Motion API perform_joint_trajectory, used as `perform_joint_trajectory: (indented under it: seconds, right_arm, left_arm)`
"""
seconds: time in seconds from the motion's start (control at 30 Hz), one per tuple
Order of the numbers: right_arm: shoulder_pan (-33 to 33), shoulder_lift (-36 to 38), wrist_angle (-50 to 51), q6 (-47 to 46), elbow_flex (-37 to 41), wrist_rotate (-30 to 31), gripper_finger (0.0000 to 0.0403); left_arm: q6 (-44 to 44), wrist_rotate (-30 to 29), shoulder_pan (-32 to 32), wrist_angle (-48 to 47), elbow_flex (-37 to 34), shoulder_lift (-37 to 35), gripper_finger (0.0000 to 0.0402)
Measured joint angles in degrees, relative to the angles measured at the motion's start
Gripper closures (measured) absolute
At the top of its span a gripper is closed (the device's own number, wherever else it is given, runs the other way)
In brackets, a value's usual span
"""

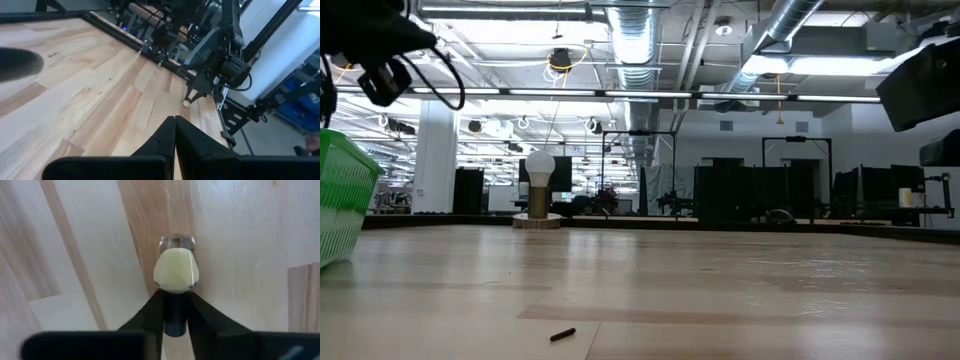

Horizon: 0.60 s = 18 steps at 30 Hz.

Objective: Pick & Place Nail Polish
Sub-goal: Put the black yellow nail polish bottle into the green basket

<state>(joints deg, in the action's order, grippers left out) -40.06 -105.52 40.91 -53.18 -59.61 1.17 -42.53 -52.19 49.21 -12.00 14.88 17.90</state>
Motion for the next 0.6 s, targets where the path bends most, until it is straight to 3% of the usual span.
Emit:
perform_joint_trajectory:
  seconds: [0.37, 0.6]
  right_arm:
    - [1.79, 0.01, -0.47, 1.44, 0.10, -2.97, 0.0359]
    - [3.52, -0.26, -0.12, 5.52, -2.01, -4.44, 0.0359]
  left_arm:
    - [0.57, -1.19, -0.14, 1.94, -10.42, -15.39, 0.0401]
    - [8.89, -2.87, -1.85, 4.85, -10.81, -17.39, 0.0401]
